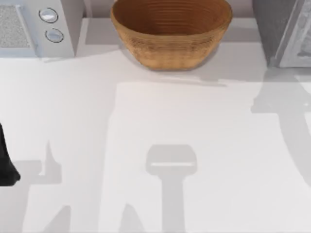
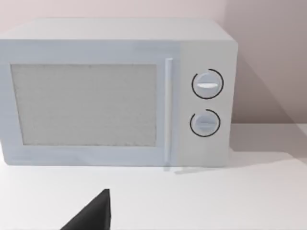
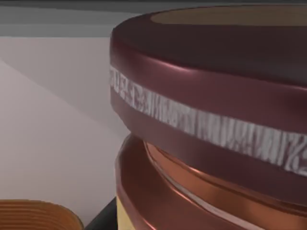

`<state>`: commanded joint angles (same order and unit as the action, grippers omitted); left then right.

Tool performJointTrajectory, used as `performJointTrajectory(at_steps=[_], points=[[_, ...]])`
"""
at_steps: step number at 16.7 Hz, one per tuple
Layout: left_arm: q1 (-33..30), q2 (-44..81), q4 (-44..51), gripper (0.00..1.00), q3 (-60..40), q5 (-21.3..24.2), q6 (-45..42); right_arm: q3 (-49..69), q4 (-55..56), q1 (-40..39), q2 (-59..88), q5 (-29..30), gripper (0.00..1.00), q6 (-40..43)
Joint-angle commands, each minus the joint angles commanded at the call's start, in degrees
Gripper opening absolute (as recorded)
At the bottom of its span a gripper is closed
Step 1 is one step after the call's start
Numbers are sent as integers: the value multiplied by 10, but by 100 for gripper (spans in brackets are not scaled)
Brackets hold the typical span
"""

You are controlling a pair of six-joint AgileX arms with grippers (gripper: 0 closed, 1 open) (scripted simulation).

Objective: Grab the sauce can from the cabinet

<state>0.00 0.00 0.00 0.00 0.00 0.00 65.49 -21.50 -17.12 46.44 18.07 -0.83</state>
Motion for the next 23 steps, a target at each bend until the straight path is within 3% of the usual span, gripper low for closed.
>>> performJointTrajectory(at_steps=[6, 11, 15, 23], points=[[0, 0, 0, 100, 0, 0, 0, -403, 116, 94, -252, -98, 0, 4], [0, 0, 0, 100, 0, 0, 0, -604, 192, 153, -416, -161, 0, 7], [0, 0, 0, 100, 0, 0, 0, -655, 215, 171, -464, -181, 0, 8], [0, 0, 0, 100, 0, 0, 0, -629, 210, 154, -460, -177, 0, -8]])
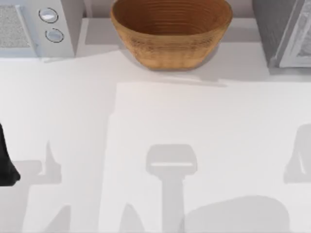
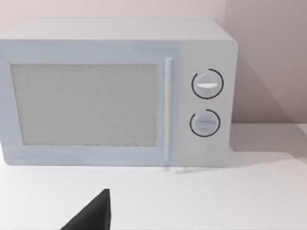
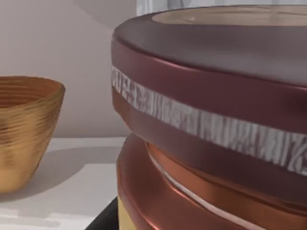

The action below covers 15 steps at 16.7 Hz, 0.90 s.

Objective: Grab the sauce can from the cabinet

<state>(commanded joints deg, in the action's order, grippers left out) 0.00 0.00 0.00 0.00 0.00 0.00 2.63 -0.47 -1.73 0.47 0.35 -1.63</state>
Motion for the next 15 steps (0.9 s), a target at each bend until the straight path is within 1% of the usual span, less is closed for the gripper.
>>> performJointTrajectory(at_steps=[3, 7, 11, 15], points=[[0, 0, 0, 100, 0, 0, 0, 82, -13, -47, 8, 10, 0, -46], [0, 0, 0, 100, 0, 0, 0, 267, -48, -148, 31, 33, 0, -148], [0, 0, 0, 100, 0, 0, 0, 525, -103, -288, 71, 67, 0, -290], [0, 0, 0, 100, 0, 0, 0, 835, -174, -456, 125, 110, 0, -460]])
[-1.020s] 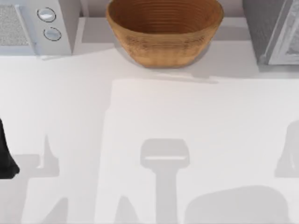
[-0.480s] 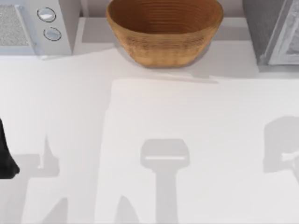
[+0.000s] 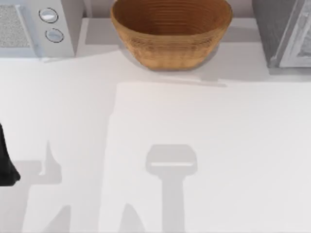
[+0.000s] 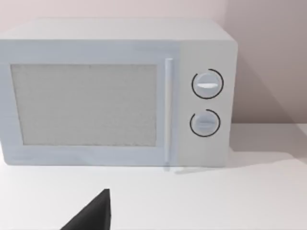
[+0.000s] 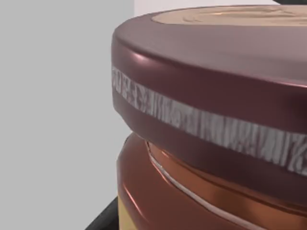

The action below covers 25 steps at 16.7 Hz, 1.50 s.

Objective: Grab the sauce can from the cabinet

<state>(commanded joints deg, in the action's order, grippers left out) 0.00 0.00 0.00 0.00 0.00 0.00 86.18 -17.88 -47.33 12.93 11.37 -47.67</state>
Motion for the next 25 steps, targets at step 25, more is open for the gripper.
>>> performJointTrajectory(at_steps=[25], points=[[0, 0, 0, 100, 0, 0, 0, 2102, -540, -1147, 439, 304, 0, -1147]])
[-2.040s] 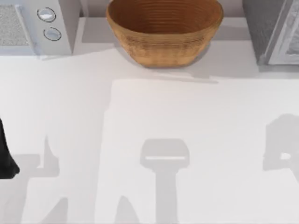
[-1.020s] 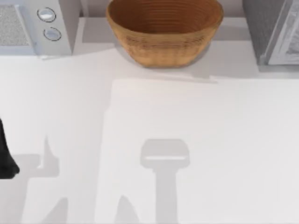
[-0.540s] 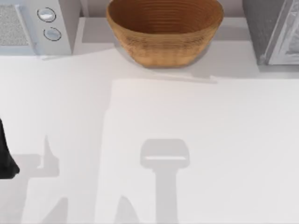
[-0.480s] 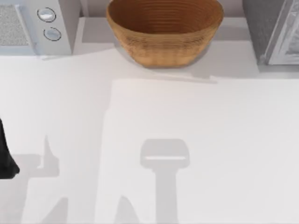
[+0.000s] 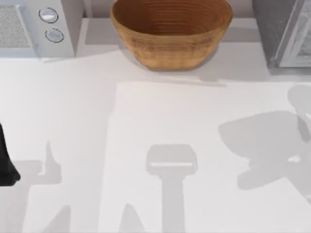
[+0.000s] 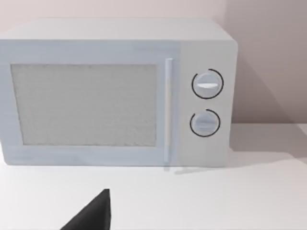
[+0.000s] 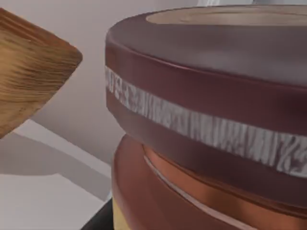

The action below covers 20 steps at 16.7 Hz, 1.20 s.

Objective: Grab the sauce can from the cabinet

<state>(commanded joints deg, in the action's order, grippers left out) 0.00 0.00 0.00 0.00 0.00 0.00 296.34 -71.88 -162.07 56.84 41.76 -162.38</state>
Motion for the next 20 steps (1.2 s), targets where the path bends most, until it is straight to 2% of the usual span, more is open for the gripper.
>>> performJointTrajectory(at_steps=[4, 8, 16, 20], points=[[0, 0, 0, 100, 0, 0, 0, 185, -54, -104, 46, 28, 0, -103], [0, 0, 0, 100, 0, 0, 0, 282, -83, -159, 71, 44, 0, -157], [0, 0, 0, 100, 0, 0, 0, 292, -87, -166, 71, 44, 0, -164], [0, 0, 0, 100, 0, 0, 0, 246, -86, -218, 31, -5, 0, -163]])
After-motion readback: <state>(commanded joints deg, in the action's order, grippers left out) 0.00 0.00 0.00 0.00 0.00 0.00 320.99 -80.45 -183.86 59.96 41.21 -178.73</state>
